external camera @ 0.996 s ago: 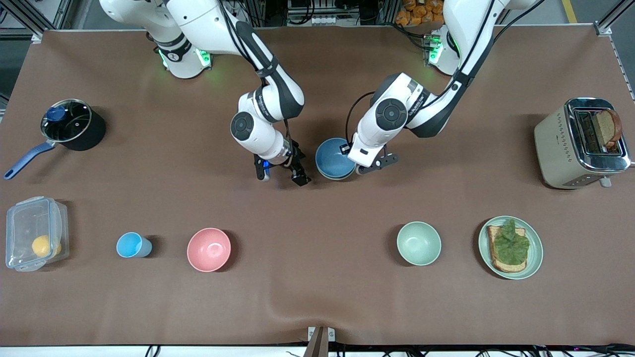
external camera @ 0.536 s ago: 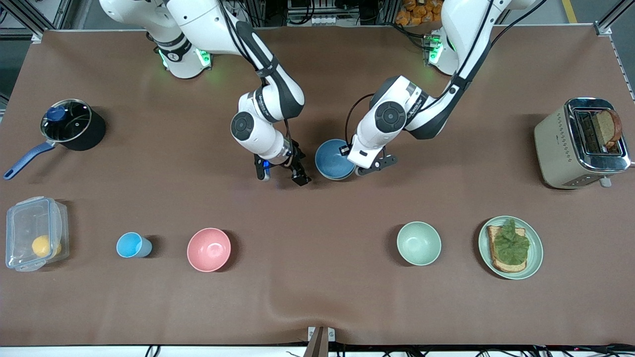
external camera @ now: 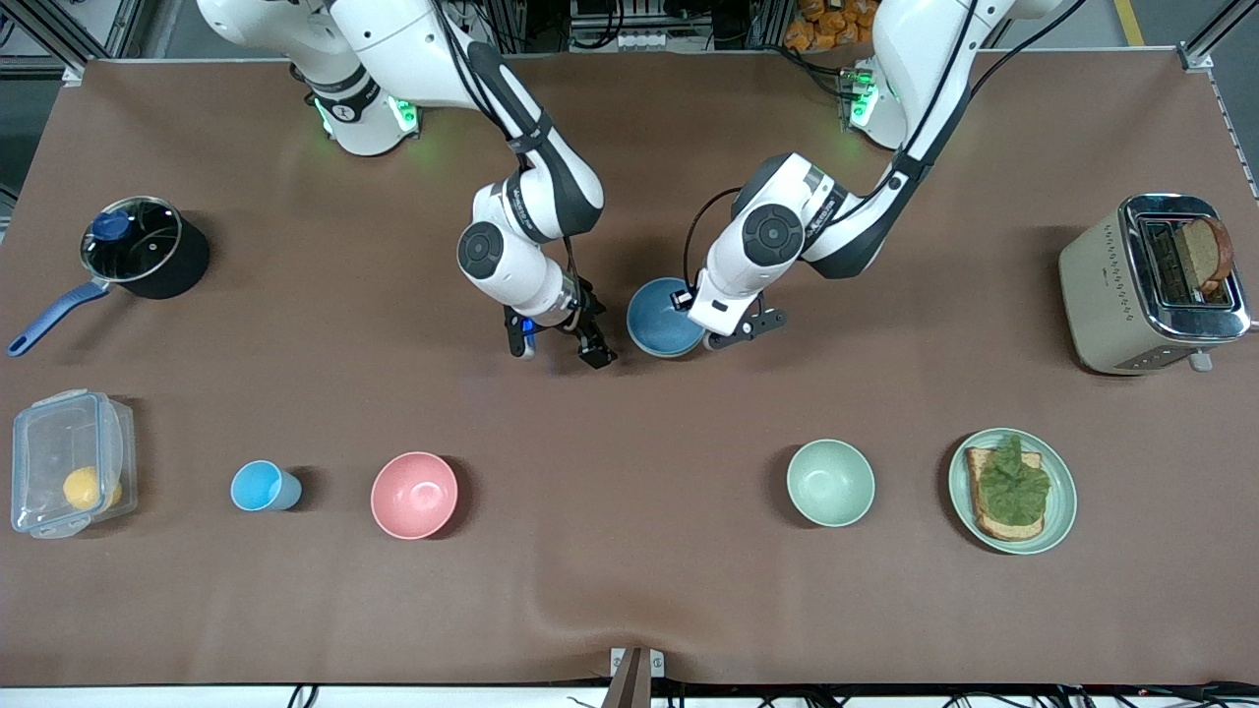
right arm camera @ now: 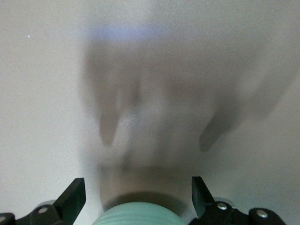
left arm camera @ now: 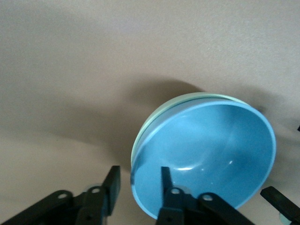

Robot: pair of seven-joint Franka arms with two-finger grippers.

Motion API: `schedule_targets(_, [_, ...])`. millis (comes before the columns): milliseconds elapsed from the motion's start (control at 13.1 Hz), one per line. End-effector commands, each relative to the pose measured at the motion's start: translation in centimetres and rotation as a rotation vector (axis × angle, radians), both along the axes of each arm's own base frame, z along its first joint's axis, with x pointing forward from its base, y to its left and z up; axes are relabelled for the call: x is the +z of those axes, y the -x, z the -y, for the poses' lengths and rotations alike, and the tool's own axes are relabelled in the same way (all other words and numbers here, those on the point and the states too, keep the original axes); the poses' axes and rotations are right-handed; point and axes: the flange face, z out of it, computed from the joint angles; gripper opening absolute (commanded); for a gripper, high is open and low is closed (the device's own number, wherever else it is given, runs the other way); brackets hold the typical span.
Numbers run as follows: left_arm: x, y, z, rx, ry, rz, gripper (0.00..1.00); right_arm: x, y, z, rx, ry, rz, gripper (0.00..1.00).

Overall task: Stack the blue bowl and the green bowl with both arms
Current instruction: 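Lower the blue bowl into the green bowl and open both grippers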

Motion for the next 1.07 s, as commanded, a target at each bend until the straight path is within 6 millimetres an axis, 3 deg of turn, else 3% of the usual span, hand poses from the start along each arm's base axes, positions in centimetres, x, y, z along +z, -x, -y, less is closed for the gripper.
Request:
schedule_targets(0, [3.9, -0.7, 0.2, 0.033, 0.031, 0.052, 1.00, 0.5, -0.2, 0.0, 0.000, -0.010, -0.015, 1.00])
schedule_targets(153, [9.5, -2.0, -0.9, 0.047, 0.045, 0.114, 1.00, 1.0, -0.1, 0.5, 0.008, -0.009, -0.032, 1.00])
schedule_targets(306, [16.4, -4.0, -3.9, 0.067, 0.025, 0.152, 1.00, 1.7, -0.7, 2.4, 0.070, 0.019, -0.043, 1.00])
schedule_targets(613, [28.0, -8.4, -14.3, 0.095, 0.001, 0.196, 1.00, 4.6, -2.3, 7.0, 0.220, 0.119, -0.138, 1.00])
schedule_targets(843, [33.9, -10.1, -20.7, 0.067, -0.011, 0.171, 1.00, 8.0, -3.5, 11.6, 0.305, 0.200, -0.202, 1.00])
schedule_targets(996, [34.8, -10.2, -22.4, 0.049, -0.017, 0.157, 1.00, 10.3, -4.2, 14.7, 0.365, 0.216, -0.225, 1.00])
